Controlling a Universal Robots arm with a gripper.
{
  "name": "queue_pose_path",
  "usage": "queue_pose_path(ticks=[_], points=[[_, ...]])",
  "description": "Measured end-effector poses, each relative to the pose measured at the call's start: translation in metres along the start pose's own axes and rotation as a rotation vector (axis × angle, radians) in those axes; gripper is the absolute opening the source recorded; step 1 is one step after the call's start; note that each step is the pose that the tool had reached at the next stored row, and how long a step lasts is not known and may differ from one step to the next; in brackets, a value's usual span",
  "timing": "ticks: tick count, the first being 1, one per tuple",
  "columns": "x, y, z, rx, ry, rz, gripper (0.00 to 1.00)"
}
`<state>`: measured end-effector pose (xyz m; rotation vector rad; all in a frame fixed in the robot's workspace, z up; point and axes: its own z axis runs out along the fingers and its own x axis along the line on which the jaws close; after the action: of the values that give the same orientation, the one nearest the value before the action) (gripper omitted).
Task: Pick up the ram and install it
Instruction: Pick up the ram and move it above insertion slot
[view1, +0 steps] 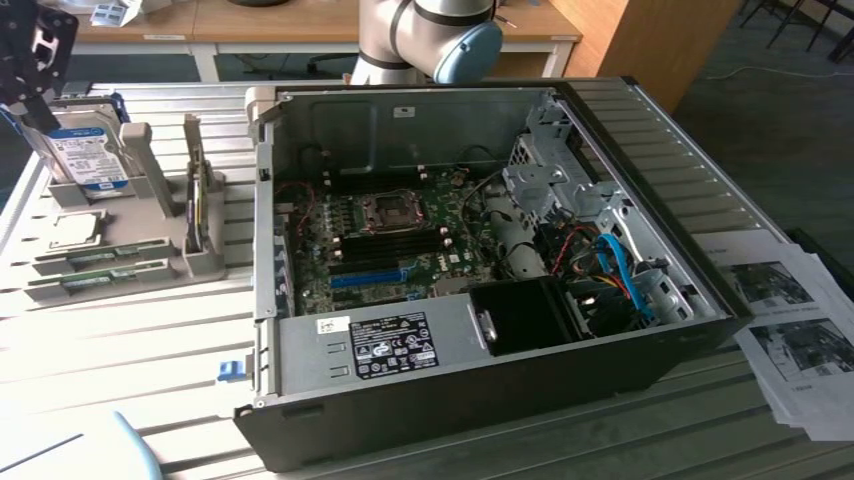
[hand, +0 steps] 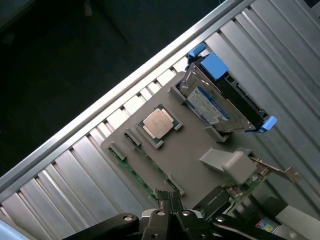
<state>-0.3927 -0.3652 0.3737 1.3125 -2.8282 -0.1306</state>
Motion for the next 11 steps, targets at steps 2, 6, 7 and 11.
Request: queue_pose_path(ticks=[2,6,7,11], points=[[0.0,0.0,0.0,-0.0008,0.0016,-0.025,0.09],[0.0,0.0,0.0,-0.0042,0.0073,-0.117,0.09],[0.0,0.0,0.0,-0.0063,0.0096,-0.164,0.09],[0.0,0.0,0.0,-0.0103,0.0132,-0.248,0.09]])
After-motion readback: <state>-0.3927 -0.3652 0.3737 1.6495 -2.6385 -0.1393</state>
